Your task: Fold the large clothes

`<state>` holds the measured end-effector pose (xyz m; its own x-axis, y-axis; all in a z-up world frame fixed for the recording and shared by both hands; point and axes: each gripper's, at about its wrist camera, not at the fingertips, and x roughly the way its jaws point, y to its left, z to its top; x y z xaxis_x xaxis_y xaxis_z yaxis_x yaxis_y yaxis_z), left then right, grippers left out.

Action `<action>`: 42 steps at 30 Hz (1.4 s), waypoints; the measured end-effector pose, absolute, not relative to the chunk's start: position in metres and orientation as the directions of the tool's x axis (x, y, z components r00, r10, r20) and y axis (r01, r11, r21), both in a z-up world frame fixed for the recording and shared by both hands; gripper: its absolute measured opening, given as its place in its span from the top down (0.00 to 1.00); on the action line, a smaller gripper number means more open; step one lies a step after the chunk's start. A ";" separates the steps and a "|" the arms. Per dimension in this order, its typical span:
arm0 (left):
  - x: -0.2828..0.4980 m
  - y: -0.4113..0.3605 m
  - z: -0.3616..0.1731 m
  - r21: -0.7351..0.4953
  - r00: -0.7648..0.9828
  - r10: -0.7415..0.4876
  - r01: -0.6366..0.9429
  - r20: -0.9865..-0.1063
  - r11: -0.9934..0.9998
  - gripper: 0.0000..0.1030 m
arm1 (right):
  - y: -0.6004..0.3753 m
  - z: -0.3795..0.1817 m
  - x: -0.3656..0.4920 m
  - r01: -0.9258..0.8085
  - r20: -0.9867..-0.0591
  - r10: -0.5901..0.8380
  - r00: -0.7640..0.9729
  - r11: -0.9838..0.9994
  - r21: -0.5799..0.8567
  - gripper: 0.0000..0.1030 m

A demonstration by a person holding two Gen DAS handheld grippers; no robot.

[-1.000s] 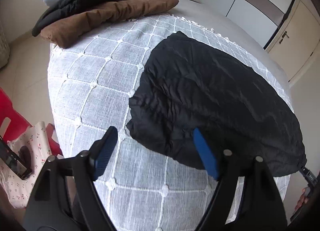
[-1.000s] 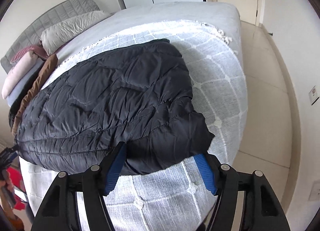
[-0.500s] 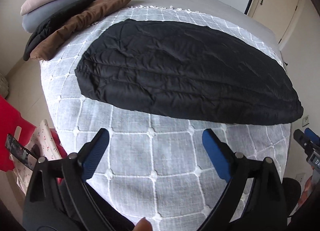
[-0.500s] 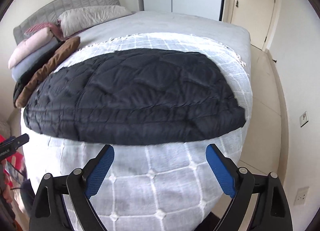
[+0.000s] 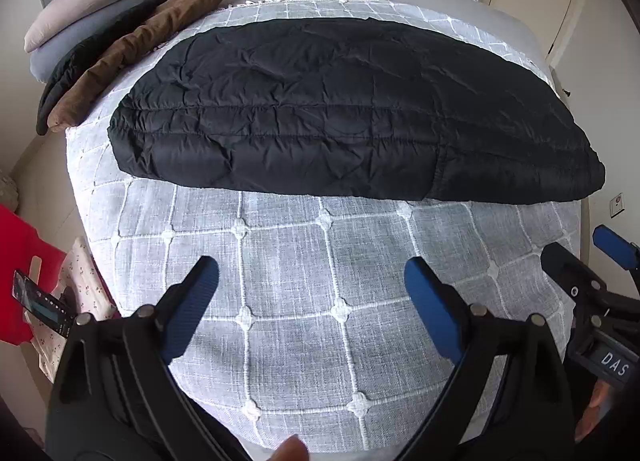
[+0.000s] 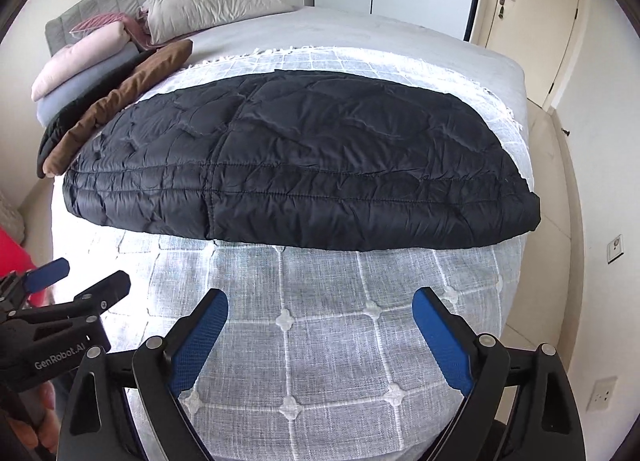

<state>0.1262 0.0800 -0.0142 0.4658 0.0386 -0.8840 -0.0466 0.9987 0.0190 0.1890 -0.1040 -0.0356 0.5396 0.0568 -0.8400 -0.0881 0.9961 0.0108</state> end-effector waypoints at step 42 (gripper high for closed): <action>0.124 0.064 -0.005 0.037 0.481 0.045 -0.026 -0.875 0.999 0.09 | -0.105 -0.038 0.190 -0.090 -0.844 0.062 0.532 0.996 0.016 0.08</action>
<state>0.1244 0.0644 -0.0055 0.4813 0.0453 -0.8754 -0.0261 0.9990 0.0373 0.1904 -0.1051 -0.0382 0.5324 0.0617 -0.8443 -0.0901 0.9958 0.0160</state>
